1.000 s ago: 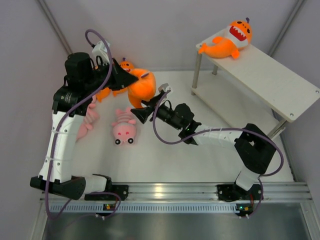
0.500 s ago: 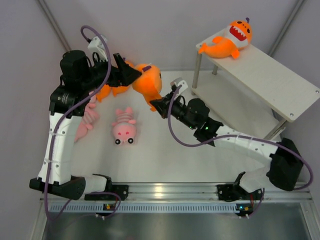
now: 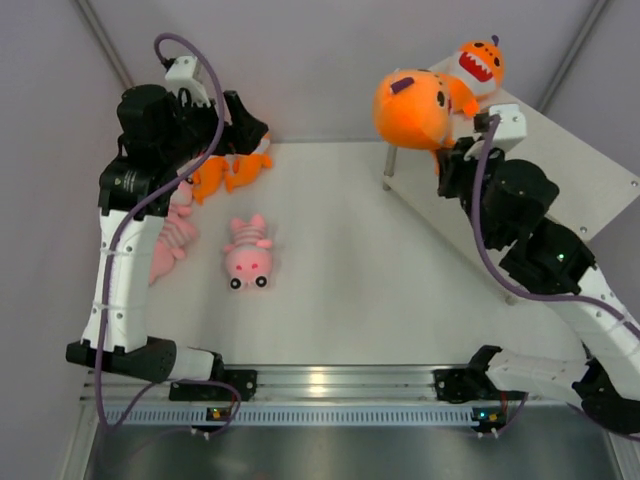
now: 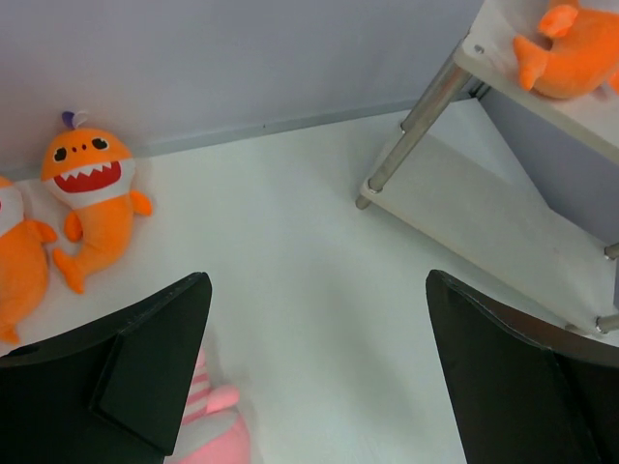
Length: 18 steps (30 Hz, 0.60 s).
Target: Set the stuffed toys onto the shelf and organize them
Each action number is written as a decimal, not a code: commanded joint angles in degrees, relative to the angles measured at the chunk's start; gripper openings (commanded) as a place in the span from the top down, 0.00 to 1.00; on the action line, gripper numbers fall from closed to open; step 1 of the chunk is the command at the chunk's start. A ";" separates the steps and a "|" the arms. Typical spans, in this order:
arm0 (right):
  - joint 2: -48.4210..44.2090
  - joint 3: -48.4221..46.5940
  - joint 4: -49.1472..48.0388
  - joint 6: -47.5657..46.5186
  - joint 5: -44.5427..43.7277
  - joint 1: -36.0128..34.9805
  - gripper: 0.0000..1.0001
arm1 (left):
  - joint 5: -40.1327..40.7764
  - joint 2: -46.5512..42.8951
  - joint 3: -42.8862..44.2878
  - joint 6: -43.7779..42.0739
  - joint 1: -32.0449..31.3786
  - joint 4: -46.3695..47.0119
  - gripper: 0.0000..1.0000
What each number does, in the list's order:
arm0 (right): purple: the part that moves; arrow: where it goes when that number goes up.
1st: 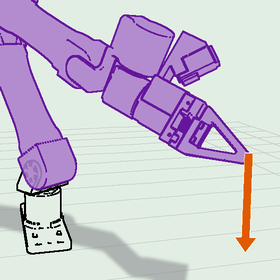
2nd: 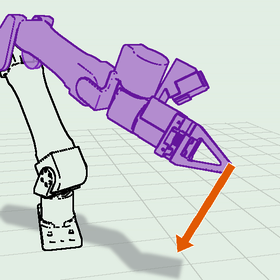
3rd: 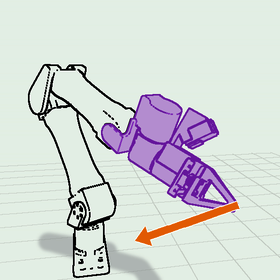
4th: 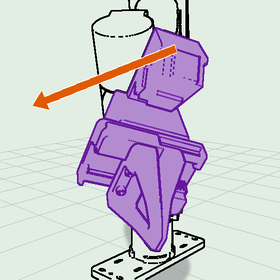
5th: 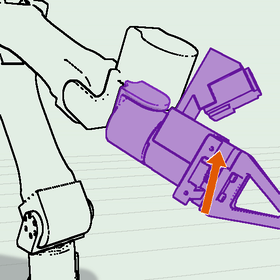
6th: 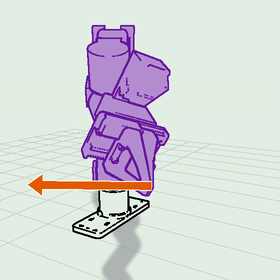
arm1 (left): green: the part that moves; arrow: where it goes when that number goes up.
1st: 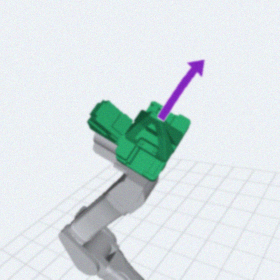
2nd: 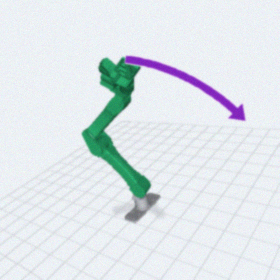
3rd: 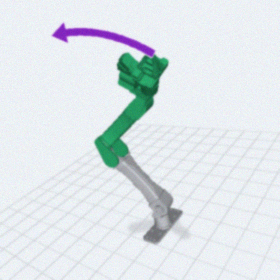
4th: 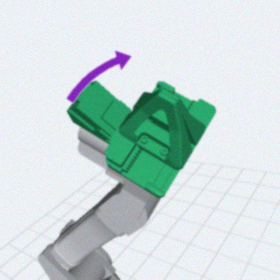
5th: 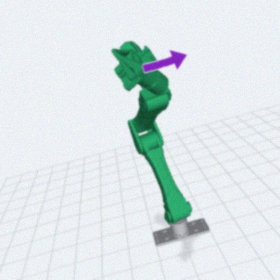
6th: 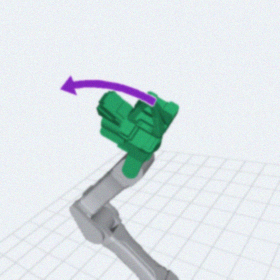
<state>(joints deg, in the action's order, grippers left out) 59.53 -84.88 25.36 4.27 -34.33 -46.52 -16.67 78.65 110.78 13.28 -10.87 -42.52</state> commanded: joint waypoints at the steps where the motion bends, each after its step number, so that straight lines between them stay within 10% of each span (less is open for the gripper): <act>1: -0.38 -8.43 13.46 -3.73 -18.29 1.87 1.00 | -2.23 2.99 -1.70 -3.51 0.06 -0.54 0.02; 10: 1.38 -10.65 14.52 -16.58 -26.15 19.50 1.00 | 0.49 7.83 -4.70 -10.28 -0.02 -1.33 0.02; 18: 12.97 -16.70 31.92 -8.50 -2.24 43.51 1.00 | -0.83 12.05 -1.89 -12.66 -0.02 -3.27 0.02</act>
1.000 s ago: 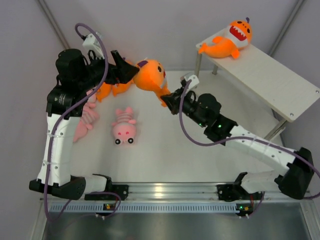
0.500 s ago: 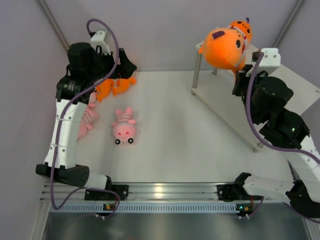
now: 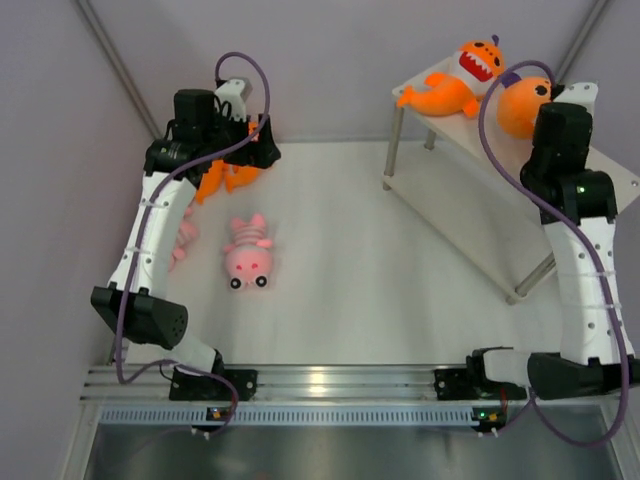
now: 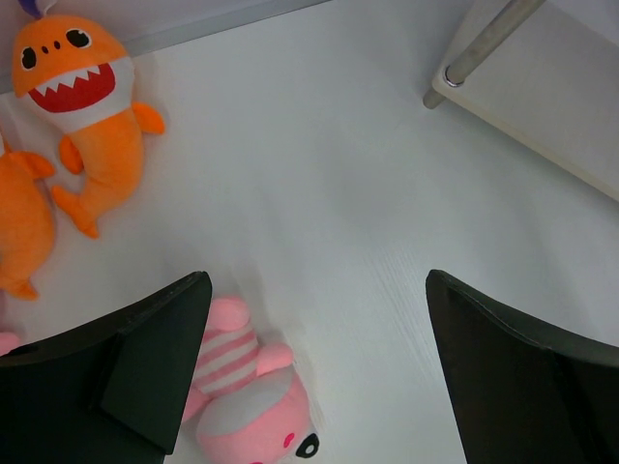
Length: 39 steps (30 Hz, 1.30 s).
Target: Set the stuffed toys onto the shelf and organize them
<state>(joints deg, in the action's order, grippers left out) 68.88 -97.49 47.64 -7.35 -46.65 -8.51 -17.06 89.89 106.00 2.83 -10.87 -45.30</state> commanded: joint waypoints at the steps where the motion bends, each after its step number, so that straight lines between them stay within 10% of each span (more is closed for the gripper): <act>1: 4.76 -4.54 10.97 3.48 11.05 5.70 1.00 | -0.43 1.16 3.51 -2.30 0.06 -0.67 0.02; 7: 7.23 -5.34 13.53 4.89 14.13 6.05 0.94 | -0.87 3.19 5.36 -2.30 0.15 -0.93 0.02; 15: 4.16 -4.29 12.39 3.49 19.56 6.14 0.42 | -1.31 4.59 6.24 -2.30 0.06 -0.93 0.02; 22: 0.56 -6.83 11.16 -0.81 34.84 6.40 0.17 | -2.36 4.68 6.15 -2.30 0.06 -0.93 0.02; 33: 3.45 -20.62 12.57 -5.57 50.69 12.37 0.08 | -2.54 3.54 6.07 -3.80 0.06 -1.02 0.02; 39: 10.91 -26.86 5.20 -3.72 77.09 25.38 0.09 | -2.98 2.75 5.54 -4.32 0.06 -1.11 0.02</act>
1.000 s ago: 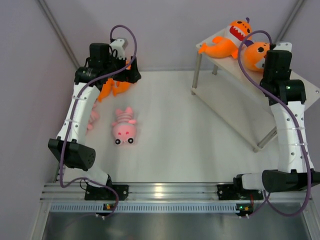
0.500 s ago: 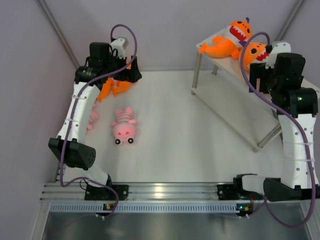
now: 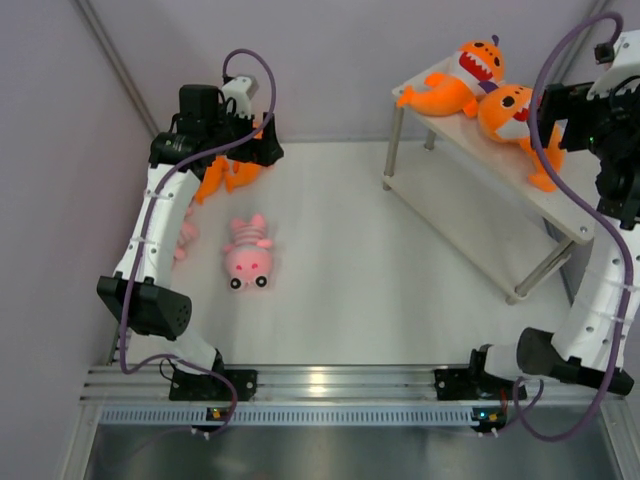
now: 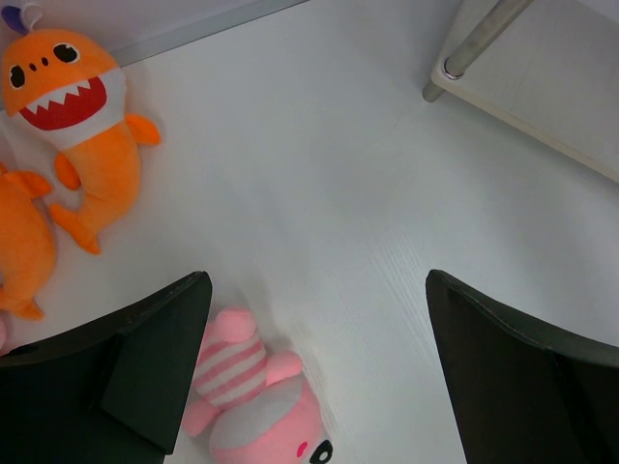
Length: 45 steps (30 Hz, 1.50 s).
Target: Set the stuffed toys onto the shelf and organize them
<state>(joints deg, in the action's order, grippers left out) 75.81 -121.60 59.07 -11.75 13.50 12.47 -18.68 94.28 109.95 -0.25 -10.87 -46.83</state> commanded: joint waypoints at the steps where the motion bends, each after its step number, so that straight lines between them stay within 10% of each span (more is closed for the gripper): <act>1: 5.82 -3.37 -7.29 0.67 19.79 5.10 0.09 | -1.36 -1.82 1.41 -1.33 0.06 0.42 0.02; 21: 12.61 5.41 -24.71 8.59 40.30 11.17 0.17 | 0.22 -4.02 -0.61 -1.95 0.06 0.16 0.02; 26: 13.40 6.73 -22.77 7.62 34.24 11.17 0.28 | 1.10 -4.02 -0.62 -2.21 0.06 0.16 0.02; 34: 7.87 11.38 -25.05 10.51 26.77 11.17 1.00 | 0.75 -4.28 -0.70 -2.47 0.06 0.16 0.02; 45: -10.57 33.77 -45.51 53.09 -10.04 11.09 1.00 | -0.48 -4.72 -0.88 -1.95 0.06 0.25 0.02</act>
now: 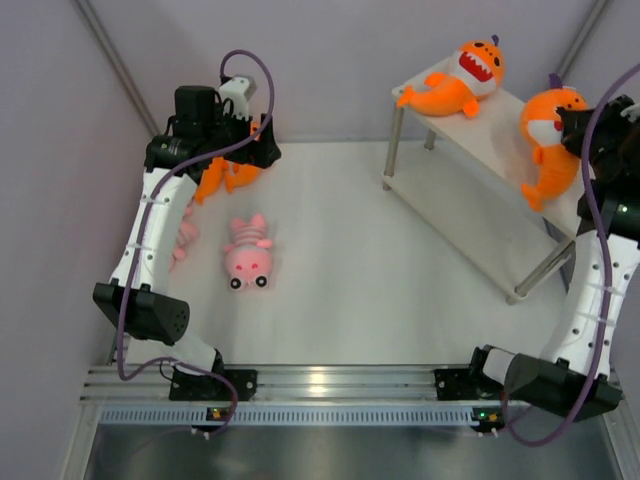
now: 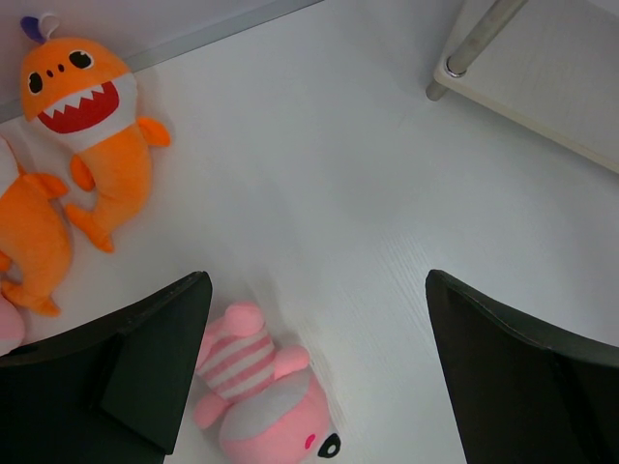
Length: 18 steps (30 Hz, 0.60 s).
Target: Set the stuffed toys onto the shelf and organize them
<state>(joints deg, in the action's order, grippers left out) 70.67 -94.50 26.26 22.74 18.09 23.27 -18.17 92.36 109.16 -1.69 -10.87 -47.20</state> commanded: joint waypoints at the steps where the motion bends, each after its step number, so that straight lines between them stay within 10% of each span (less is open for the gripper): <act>1: -6.42 9.91 -13.68 20.66 -16.75 0.03 1.00 | -1.16 -2.88 -0.27 -0.42 0.06 0.62 0.02; 10: -7.84 11.54 -13.78 29.54 -51.27 -14.27 1.00 | -0.72 -4.03 -1.50 0.11 0.06 0.53 0.02; 18: 0.42 5.38 -10.18 33.51 -60.71 -21.59 1.00 | -0.37 -5.52 -2.64 -0.33 0.06 0.62 0.02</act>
<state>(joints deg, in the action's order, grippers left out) 69.06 -85.41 18.00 53.43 -35.05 3.18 -18.35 89.84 107.18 -1.65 -10.87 -47.22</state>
